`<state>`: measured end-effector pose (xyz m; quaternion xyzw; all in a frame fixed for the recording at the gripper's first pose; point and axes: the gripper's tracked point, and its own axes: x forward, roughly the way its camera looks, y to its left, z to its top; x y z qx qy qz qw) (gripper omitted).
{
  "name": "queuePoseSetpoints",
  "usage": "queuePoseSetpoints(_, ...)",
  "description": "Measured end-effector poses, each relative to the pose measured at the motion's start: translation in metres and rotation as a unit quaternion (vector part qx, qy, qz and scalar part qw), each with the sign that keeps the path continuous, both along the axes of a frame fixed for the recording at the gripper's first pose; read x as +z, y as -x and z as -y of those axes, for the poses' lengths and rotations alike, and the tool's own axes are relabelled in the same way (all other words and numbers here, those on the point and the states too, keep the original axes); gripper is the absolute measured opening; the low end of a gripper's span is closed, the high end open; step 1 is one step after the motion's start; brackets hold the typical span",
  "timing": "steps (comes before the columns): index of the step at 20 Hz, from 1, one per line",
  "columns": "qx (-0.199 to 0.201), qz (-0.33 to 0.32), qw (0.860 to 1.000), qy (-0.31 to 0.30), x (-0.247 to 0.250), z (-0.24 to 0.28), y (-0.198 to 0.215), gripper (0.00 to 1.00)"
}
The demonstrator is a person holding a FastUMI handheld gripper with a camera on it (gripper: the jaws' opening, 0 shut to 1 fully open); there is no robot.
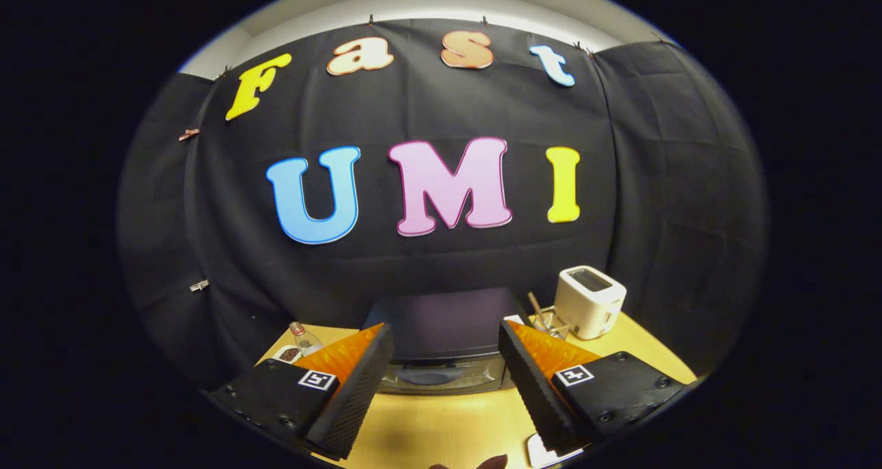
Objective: Open the toaster oven, put the food inside, and close the toaster oven door.
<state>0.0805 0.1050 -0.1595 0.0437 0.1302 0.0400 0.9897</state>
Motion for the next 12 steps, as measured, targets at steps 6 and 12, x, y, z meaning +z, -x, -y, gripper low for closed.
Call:
queuePoseSetpoints(6,0.005,-0.076,0.996,0.037,-0.092,-0.028,-0.053,0.98)
queuePoseSetpoints(12,0.001,-0.132,0.990,0.053,-0.156,-0.039,-0.073,0.98)
